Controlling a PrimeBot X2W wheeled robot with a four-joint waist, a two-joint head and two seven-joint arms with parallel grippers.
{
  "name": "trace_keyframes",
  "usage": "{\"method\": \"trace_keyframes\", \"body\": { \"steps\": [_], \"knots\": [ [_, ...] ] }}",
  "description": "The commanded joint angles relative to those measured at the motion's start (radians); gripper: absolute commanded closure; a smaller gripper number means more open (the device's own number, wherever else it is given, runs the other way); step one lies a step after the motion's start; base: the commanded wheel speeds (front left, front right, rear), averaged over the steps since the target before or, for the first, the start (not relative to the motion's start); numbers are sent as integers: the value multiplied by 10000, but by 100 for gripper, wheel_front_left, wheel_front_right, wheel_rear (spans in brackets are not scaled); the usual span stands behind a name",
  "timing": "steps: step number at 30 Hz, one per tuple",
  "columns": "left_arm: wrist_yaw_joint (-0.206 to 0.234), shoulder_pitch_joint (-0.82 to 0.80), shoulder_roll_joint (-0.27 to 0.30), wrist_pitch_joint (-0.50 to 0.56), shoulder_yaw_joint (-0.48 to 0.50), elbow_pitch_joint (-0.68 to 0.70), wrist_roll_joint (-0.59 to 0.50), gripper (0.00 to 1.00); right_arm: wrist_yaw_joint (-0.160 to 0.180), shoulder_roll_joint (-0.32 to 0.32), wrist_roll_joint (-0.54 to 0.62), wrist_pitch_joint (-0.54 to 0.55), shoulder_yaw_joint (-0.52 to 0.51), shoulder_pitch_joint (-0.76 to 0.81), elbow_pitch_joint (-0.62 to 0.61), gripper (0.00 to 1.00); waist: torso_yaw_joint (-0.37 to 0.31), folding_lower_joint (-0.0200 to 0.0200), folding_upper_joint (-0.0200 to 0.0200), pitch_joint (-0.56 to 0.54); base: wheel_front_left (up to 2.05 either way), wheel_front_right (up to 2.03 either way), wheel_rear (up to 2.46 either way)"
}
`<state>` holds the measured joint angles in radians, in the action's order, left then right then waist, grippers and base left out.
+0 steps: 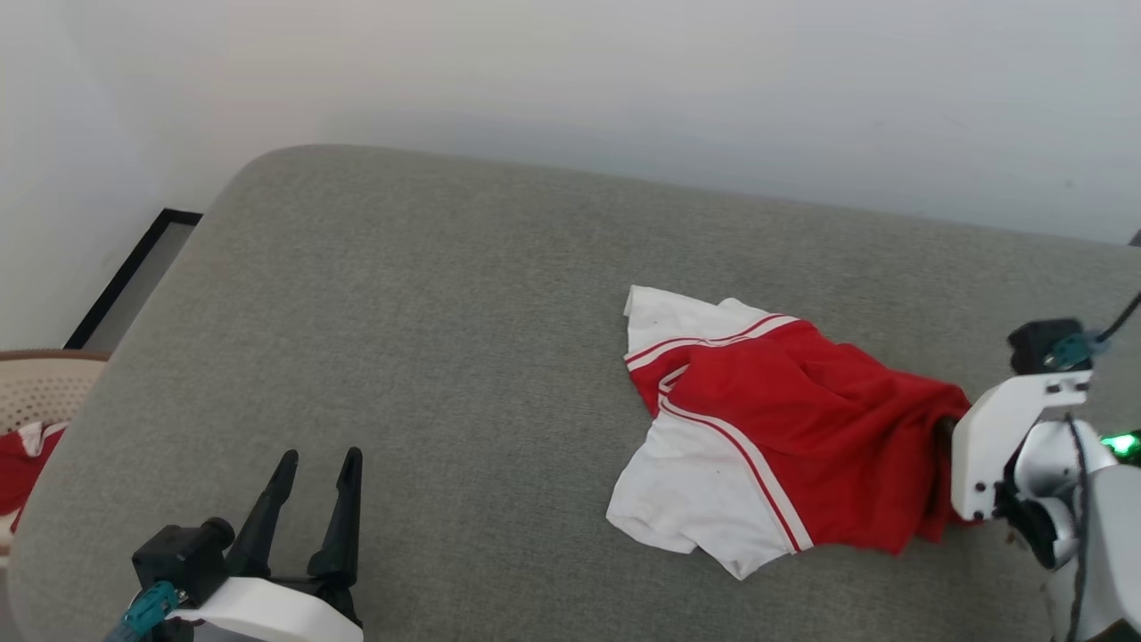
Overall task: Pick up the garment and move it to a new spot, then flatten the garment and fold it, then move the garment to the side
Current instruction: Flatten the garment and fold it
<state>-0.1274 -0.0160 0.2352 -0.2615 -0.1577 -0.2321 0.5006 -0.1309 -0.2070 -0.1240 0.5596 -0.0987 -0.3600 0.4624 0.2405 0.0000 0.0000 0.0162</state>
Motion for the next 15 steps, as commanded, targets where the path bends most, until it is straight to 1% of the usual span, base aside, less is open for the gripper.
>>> {"method": "trace_keyframes", "body": {
  "steps": [1, 6, 10, 15],
  "knots": [
    [-19, 41, 65, -50, 7, 2, 38, 0, 3, -87, -115, -98, 9, -11, -263, 0, -104, 0, 0, -45, 0, 0, 0],
    [-19, -9, 263, -51, -296, -65, 204, 0, 3, 75, -433, -181, -192, 362, -1224, 0, -405, 0, 0, -156, 0, 0, 0],
    [-20, -244, 581, 12, -598, -107, 329, 0, 1, 265, -543, -205, -336, 720, -2012, 0, -648, 0, 0, -228, 0, 0, 0],
    [-20, -406, 817, 128, -805, -106, 452, 0, 3, 524, -593, -284, -402, 1271, -3045, 0, -878, 0, 0, -304, 0, 0, 0]
  ]
}}
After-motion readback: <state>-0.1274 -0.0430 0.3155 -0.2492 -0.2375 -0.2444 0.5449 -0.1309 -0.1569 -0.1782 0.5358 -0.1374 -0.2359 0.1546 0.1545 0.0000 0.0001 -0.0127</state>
